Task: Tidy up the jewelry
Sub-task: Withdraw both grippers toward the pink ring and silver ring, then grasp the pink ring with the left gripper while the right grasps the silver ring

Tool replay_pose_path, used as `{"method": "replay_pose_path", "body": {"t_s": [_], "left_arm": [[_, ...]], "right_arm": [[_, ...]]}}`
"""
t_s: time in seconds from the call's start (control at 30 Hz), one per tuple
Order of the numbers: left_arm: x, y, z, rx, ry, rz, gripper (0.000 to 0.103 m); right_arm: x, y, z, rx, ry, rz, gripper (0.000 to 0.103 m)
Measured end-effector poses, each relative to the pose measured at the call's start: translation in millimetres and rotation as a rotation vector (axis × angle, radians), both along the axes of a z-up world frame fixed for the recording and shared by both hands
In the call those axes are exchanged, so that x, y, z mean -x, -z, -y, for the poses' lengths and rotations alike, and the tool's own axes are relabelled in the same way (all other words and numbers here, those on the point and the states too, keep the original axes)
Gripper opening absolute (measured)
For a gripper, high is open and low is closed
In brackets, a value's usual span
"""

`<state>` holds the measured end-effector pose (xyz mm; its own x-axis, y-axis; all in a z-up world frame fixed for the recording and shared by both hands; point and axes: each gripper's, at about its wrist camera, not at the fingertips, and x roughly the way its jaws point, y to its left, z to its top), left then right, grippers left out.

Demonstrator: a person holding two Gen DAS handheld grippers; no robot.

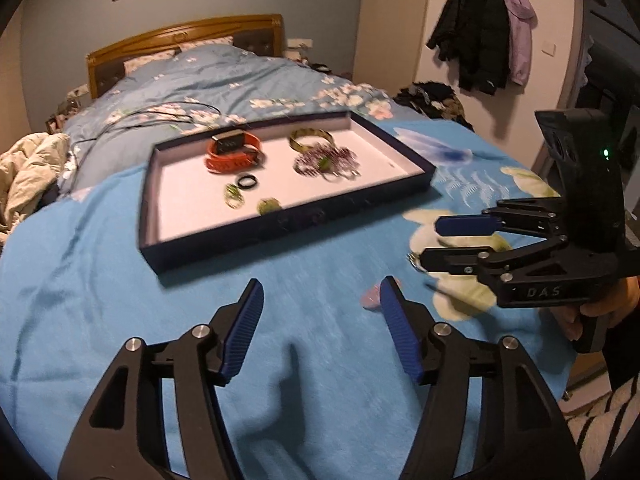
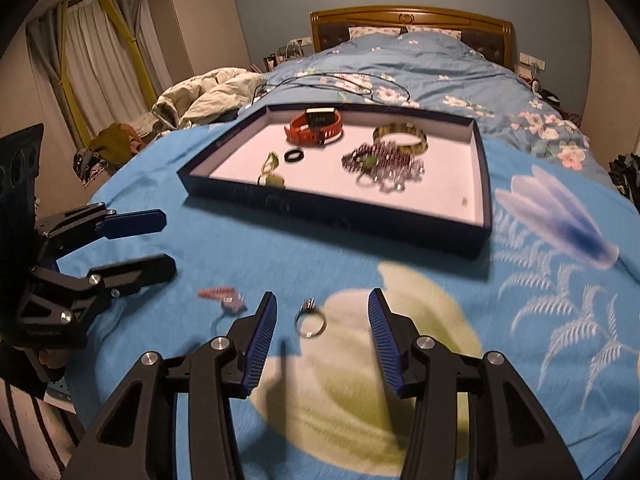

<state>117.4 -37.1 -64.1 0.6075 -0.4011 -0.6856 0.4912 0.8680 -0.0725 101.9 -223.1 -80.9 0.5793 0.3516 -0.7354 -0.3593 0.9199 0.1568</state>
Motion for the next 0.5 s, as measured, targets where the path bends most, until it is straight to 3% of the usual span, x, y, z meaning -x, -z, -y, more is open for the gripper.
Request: {"method": "replay_pose_path", "body": {"t_s": [0.2,0.5], "left_arm": [[1.2,8.6,18.2,-0.020,0.039,-0.024,0.060],[-16.3,21.6,30.5,-0.027,0.041,-0.100,0.046]], "right_arm": [[6.7,6.1,-6.9,0.010,-0.005,-0.012,0.045],[7.0,8.6,-14.5,0.038,-0.012,-0.012,0.045]]}}
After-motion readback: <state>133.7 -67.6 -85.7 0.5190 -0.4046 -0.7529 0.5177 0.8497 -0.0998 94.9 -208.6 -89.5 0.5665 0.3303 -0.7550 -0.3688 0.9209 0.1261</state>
